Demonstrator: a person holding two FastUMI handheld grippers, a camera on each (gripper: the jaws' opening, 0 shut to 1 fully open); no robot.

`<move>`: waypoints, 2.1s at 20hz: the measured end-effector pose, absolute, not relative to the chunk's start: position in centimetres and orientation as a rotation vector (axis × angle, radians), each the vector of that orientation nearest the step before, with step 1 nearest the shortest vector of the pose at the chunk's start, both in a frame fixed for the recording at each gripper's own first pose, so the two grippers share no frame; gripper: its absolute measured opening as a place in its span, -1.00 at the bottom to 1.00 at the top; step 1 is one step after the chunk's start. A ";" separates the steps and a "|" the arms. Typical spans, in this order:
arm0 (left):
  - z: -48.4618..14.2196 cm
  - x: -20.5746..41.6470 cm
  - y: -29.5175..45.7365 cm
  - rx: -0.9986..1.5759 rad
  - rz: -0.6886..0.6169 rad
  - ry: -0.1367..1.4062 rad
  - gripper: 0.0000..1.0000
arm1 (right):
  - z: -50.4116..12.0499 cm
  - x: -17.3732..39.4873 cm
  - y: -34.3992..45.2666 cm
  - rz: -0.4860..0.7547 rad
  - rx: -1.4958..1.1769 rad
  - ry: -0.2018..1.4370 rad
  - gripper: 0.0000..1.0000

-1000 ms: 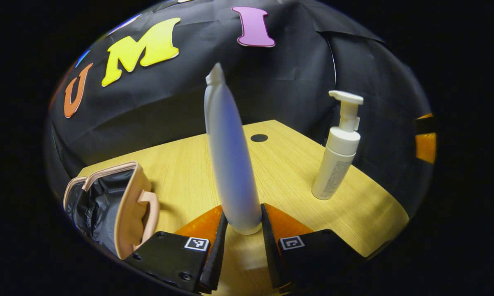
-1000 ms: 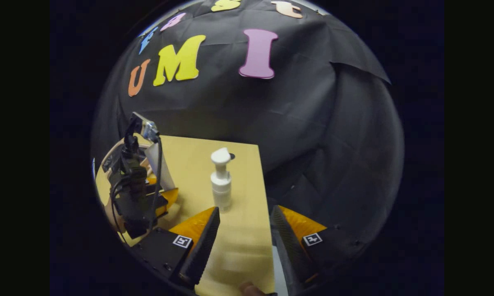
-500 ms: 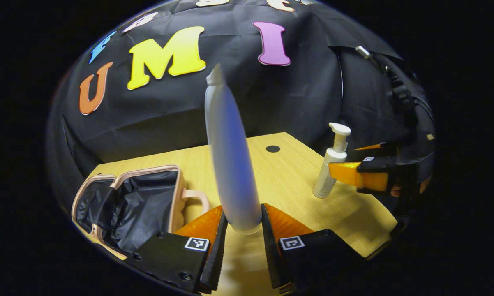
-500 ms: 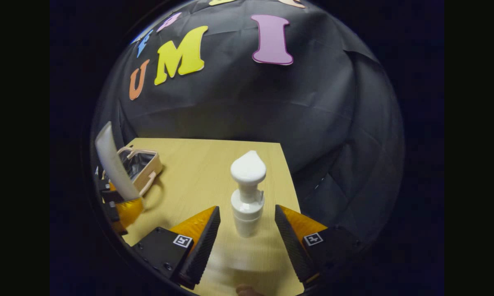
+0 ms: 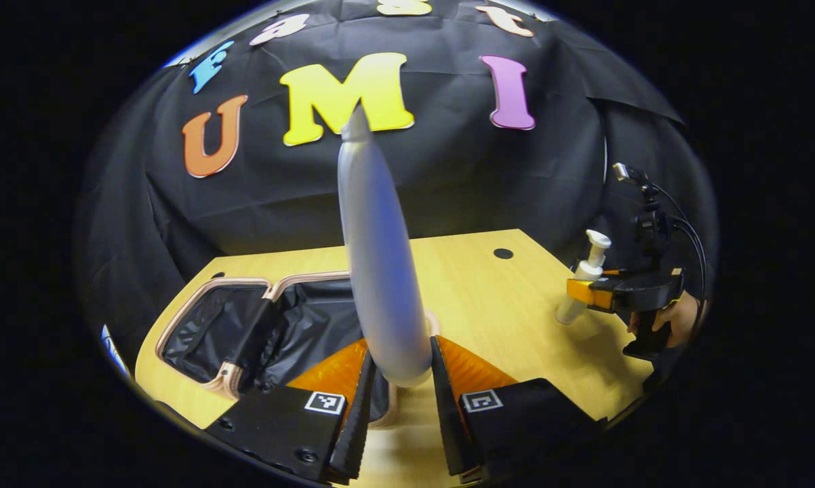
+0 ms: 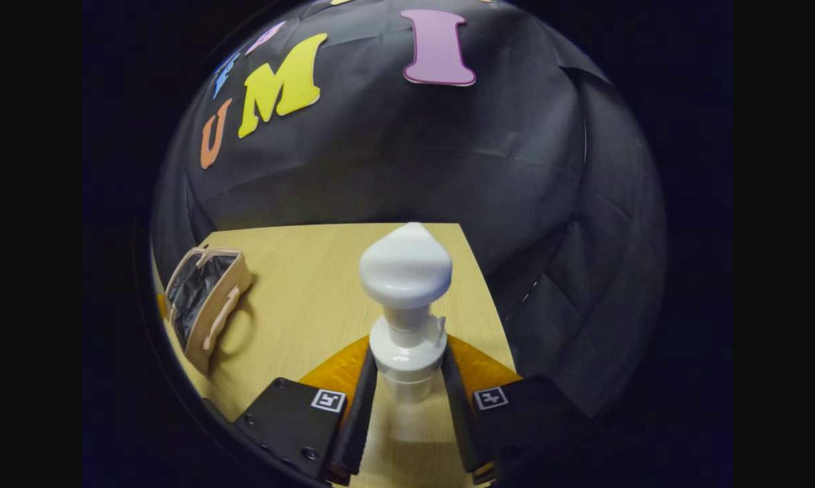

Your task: First open the suitcase, pack the skin care products into it, and then close the suitcase.

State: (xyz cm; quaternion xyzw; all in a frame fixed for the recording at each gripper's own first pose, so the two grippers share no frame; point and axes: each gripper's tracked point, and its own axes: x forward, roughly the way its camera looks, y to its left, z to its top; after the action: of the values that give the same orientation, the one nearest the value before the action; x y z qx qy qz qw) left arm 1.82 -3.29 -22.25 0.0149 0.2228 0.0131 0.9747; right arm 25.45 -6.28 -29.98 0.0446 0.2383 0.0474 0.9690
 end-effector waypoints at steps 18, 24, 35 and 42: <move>-31.1 3.7 13.5 0.054 0.088 0.783 0.05 | -18.6 13.6 -3.9 -0.008 0.157 0.432 -0.02; -34.5 3.0 12.8 0.068 0.037 0.945 -0.03 | -18.6 10.4 -0.8 0.006 0.153 0.437 -0.02; -36.9 2.7 12.3 0.033 0.072 1.036 0.07 | -21.0 9.1 0.1 0.037 0.142 0.479 -0.03; -36.6 2.6 11.3 -0.035 0.047 1.008 0.05 | -20.7 9.2 3.9 0.112 0.100 0.483 -0.06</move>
State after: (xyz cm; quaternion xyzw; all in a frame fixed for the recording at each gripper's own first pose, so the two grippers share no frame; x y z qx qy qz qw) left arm 2.61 11.29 -36.63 -0.0167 0.4828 0.0223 0.8753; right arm 9.18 3.92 -20.70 0.0495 0.2387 0.0554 0.9682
